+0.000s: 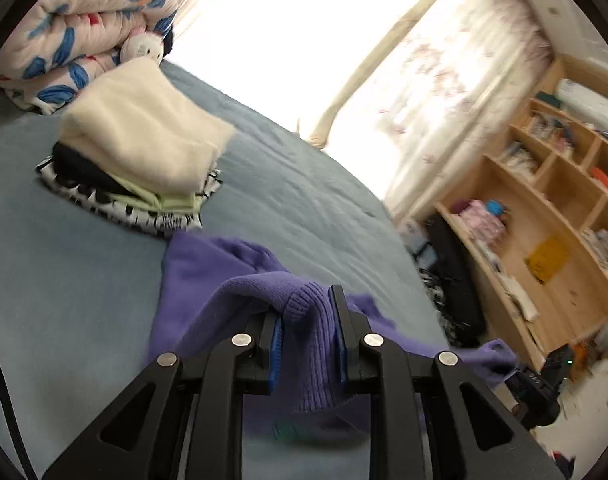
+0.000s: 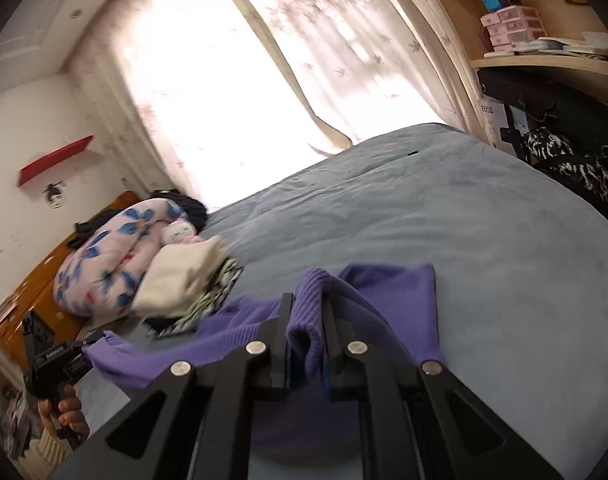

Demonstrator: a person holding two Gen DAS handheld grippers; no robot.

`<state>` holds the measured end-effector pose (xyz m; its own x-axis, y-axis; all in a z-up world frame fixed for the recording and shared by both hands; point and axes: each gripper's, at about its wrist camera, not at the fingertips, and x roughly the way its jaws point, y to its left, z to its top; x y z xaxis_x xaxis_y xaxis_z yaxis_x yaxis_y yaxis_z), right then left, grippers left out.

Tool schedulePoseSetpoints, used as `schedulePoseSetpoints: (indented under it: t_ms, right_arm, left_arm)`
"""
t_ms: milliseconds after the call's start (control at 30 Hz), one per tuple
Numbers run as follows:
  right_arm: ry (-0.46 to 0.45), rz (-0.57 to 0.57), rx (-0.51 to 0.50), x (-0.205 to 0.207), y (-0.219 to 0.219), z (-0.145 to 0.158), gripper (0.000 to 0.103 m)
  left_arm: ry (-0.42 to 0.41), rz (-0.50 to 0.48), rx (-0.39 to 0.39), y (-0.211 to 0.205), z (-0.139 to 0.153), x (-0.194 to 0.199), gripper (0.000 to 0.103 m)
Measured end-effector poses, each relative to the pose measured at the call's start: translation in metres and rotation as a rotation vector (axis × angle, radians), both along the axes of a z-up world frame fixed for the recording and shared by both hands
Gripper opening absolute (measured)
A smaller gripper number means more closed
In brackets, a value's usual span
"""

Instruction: Fold large clothes

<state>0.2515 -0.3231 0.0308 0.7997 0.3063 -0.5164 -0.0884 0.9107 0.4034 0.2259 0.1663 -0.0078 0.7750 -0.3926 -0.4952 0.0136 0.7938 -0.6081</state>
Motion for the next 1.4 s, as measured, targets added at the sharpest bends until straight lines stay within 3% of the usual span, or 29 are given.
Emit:
schedulePoseSetpoints:
  t_ms: [67,133,200,233,333,400,633,800,933,1033,1067,1133,1167,1300,1400]
  right_arm:
    - [0.059,-0.053,-0.019,0.045,-0.001,-0.020,0.012]
    - [0.152,-0.108,-0.027,0.084,-0.007,-0.048,0.024]
    - [0.212,-0.126,0.006,0.104,-0.016,-0.071,0.043]
    - [0.230,-0.136,0.019,0.109,-0.021,-0.080,0.044]
    - [0.275,-0.133,0.025,0.115,-0.032,-0.105,0.047]
    - [0.313,-0.119,0.014,0.115,-0.036,-0.121,0.048]
    - [0.430,-0.024,0.022,0.133,-0.033,-0.165,0.048]
    - [0.458,0.025,-0.058,0.156,-0.016,-0.175,0.049]
    - [0.475,0.059,-0.084,0.171,-0.007,-0.180,0.049]
    - [0.467,0.073,-0.091,0.173,-0.003,-0.183,0.050]
    - [0.459,0.079,-0.114,0.171,0.001,-0.182,0.048]
    - [0.442,0.088,-0.187,0.165,0.009,-0.181,0.030]
    - [0.436,0.090,-0.218,0.162,0.014,-0.180,0.012]
    - [0.329,0.042,-0.309,0.136,0.019,-0.154,0.008]
    - [0.212,-0.035,-0.313,0.116,0.010,-0.118,0.007]
  left_arm:
    - [0.078,0.006,0.010,0.000,-0.019,0.048,0.026]
    - [0.196,0.016,0.010,0.001,-0.047,0.091,0.027]
    - [0.289,0.022,0.009,0.003,-0.074,0.121,0.028]
    - [0.308,0.030,0.027,0.004,-0.081,0.129,0.032]
    - [0.320,0.027,0.094,0.004,-0.098,0.142,0.047]
    - [0.320,0.013,0.122,0.004,-0.104,0.145,0.050]
    - [0.311,-0.041,0.116,0.023,-0.126,0.148,0.050]
    - [0.320,-0.142,0.222,0.011,-0.134,0.156,0.050]
    - [0.322,-0.186,0.334,-0.007,-0.141,0.165,0.050]
    - [0.346,-0.201,0.373,-0.018,-0.150,0.171,0.050]
    - [0.346,-0.197,0.390,-0.021,-0.151,0.172,0.049]
    - [0.324,-0.202,0.436,-0.031,-0.149,0.170,0.010]
    - [0.313,-0.206,0.465,-0.036,-0.148,0.168,0.010]
    - [0.218,-0.133,0.619,-0.058,-0.125,0.150,0.007]
    - [0.112,-0.053,0.654,-0.059,-0.091,0.135,0.007]
